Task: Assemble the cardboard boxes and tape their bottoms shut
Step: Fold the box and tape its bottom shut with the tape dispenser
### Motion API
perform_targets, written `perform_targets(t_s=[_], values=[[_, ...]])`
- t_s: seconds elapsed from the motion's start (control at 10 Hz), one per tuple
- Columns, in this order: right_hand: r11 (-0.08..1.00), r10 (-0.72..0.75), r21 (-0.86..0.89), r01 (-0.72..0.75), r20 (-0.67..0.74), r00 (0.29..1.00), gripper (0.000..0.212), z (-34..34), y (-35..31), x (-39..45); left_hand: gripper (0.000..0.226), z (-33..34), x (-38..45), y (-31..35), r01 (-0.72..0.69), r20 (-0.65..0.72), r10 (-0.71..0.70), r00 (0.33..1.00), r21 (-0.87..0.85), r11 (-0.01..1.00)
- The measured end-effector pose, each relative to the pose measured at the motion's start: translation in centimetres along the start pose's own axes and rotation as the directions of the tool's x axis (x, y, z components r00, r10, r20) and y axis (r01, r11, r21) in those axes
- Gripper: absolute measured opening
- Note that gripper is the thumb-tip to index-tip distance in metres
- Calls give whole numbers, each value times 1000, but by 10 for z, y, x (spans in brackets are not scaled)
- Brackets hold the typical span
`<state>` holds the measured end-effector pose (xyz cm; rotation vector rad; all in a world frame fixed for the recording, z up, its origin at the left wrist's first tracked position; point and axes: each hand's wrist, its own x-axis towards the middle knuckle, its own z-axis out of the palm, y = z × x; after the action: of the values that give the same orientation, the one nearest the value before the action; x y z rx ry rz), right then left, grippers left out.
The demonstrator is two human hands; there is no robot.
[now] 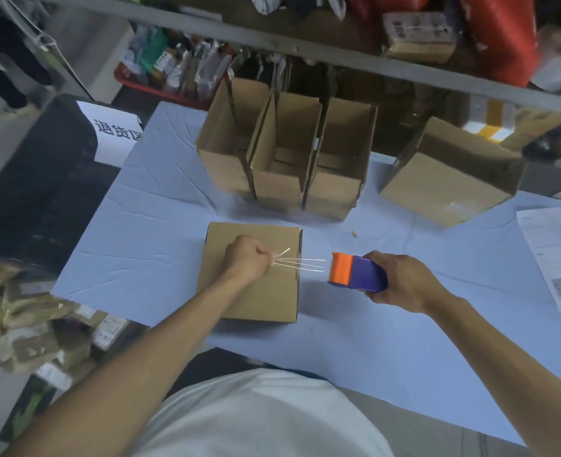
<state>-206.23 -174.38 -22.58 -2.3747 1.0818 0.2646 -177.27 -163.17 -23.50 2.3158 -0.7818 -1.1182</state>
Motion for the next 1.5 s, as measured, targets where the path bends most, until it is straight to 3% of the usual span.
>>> perform_targets(t_s=[0.2,0.3,0.4,0.5,0.6,0.7,0.8,0.9,1.1,1.2,1.3,1.4,1.5], values=[[1000,-17,15,16,58,998,48,2,6,18,7,8,-3,1,25,-49,-19,999,108,994],[999,-34,-11,35,88,996,47,4,7,27,15,10,-10,3,-50,-112,78,991,230,972],[998,-32,-45,38,116,993,44,8,6,35,25,12,-9,3,-64,-143,147,979,470,880],[996,-19,-86,33,155,988,43,11,4,43,40,9,-4,5,8,-150,113,982,634,774],[991,-24,-121,51,215,976,50,13,-3,52,29,13,6,8,-228,57,228,972,470,853],[983,-27,-170,72,250,968,54,12,-12,62,21,15,2,14,-287,396,171,902,253,924],[976,-9,-209,69,276,961,49,13,-24,69,34,22,10,8,-346,448,175,877,334,877],[975,24,-218,44,301,953,43,16,-39,75,21,22,7,14,-378,405,232,884,329,865],[948,175,-312,-69,324,930,34,17,-39,68,30,30,7,13,-445,402,260,878,486,753],[988,139,-94,-121,215,967,34,15,-24,50,16,29,4,21,-481,414,293,862,484,731],[992,72,99,-81,88,993,35,9,-16,25,40,21,6,25,-434,462,292,838,237,869],[982,15,188,-15,3,1000,43,3,-23,4,30,14,3,27,-234,324,234,917,-41,971],[968,-15,250,26,-44,999,48,-2,-37,-7,23,15,-5,21,-129,386,182,904,-160,979]])
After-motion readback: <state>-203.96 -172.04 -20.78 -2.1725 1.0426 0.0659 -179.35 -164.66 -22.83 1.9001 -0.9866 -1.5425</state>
